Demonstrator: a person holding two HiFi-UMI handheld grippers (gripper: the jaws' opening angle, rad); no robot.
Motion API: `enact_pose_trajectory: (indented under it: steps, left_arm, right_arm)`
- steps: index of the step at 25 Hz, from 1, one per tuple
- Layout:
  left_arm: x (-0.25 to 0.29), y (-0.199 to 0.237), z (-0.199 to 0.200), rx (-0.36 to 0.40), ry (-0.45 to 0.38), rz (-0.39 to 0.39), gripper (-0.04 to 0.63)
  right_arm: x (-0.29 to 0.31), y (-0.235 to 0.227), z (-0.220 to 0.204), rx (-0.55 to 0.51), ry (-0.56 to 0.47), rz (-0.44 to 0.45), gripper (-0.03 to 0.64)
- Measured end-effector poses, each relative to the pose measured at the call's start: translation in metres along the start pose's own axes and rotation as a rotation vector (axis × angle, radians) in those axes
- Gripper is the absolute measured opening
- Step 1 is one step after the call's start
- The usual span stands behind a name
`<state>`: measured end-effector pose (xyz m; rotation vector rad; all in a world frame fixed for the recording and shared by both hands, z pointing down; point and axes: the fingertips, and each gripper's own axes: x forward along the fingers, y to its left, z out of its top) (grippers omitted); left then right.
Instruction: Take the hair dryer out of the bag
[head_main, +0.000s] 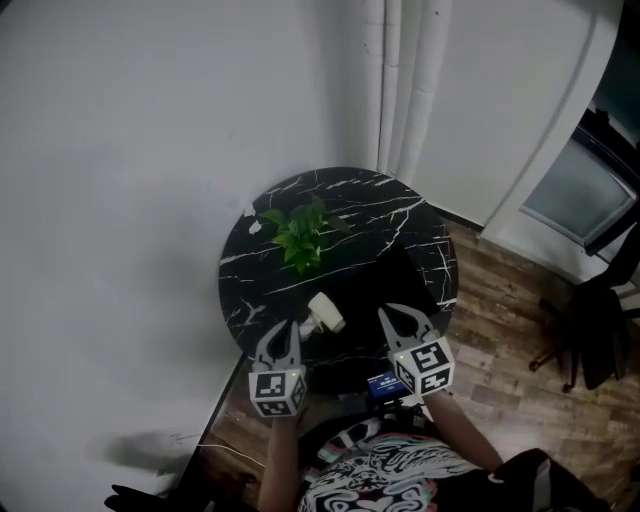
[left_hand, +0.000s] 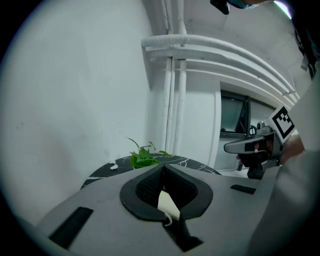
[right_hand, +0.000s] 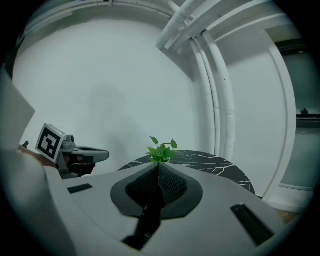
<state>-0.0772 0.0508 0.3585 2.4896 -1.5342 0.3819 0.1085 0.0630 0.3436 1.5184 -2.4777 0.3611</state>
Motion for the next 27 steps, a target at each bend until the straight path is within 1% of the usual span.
enact_pose_trajectory:
  steps: [3,8,10,13,16,23,27]
  left_arm:
    - [-0.016,-0.011,-0.003,0.030,0.008,0.034,0.015]
    - [-0.043,-0.025,0.003,0.029,-0.066,0.095,0.015]
    - [-0.051,-0.026,-0.001,0.033,-0.068,0.113,0.015]
    - [-0.059,-0.030,0.004,0.018,-0.074,0.124,0.014]
    - [-0.066,-0.032,0.007,0.027,-0.088,0.139,0.014]
    - [-0.071,-0.035,0.007,0.040,-0.078,0.163,0.014]
    - [-0.073,-0.038,0.011,0.036,-0.092,0.160,0.014]
  right_arm:
    - [-0.013,0.002,0.000,-0.010,-0.025,0.004,0.018]
    - [-0.027,0.011,0.002,-0.045,-0.073,0.051,0.018]
    - [-0.029,0.015,0.001,-0.056,-0.076,0.064,0.018]
    - [-0.034,0.017,0.005,-0.060,-0.087,0.078,0.018]
    - [-0.037,0.019,0.008,-0.070,-0.094,0.085,0.018]
    - [-0.041,0.014,0.010,-0.064,-0.095,0.074,0.018]
    - [-0.042,0.011,0.011,-0.060,-0.097,0.066,0.018]
